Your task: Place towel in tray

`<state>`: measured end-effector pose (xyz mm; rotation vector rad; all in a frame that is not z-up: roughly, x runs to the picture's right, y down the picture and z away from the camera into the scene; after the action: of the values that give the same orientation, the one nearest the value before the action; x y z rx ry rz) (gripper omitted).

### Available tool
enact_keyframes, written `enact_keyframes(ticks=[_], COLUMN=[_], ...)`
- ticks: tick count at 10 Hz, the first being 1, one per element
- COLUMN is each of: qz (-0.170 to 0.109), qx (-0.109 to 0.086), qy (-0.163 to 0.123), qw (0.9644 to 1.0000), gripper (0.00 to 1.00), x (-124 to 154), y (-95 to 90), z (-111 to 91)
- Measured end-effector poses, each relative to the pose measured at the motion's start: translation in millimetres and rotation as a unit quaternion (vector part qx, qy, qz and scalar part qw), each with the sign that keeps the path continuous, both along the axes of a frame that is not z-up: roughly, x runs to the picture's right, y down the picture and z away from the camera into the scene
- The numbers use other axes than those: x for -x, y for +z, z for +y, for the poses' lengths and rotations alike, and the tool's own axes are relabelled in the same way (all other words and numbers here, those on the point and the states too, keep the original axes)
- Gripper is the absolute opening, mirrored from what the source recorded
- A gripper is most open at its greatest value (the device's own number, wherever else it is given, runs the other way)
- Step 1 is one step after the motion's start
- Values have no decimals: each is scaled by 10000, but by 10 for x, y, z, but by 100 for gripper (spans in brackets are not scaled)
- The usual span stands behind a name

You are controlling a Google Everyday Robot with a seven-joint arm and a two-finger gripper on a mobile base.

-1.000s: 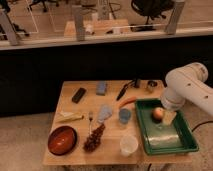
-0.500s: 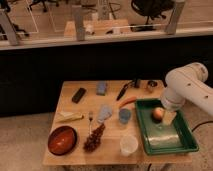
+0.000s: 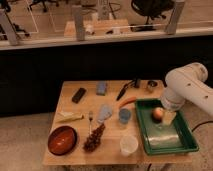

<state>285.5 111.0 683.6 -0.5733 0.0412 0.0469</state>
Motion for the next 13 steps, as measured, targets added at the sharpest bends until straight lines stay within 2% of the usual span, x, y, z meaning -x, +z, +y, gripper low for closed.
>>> enact_keyframes(ticks=[8, 9, 10, 11, 12, 13], qz=[0, -20, -182, -438, -741, -1172], qx=[-1, -14, -79, -180, -352, -629], qy=[-1, -48, -302, -611, -967, -1526], qw=[10000, 10000, 9993, 9970, 9919, 9793], gripper=[80, 80, 80, 80, 80, 80], x=[0, -9, -15, 18, 72, 133], y=[0, 8, 55, 126, 192, 267], z=[0, -16, -91, -201, -322, -463])
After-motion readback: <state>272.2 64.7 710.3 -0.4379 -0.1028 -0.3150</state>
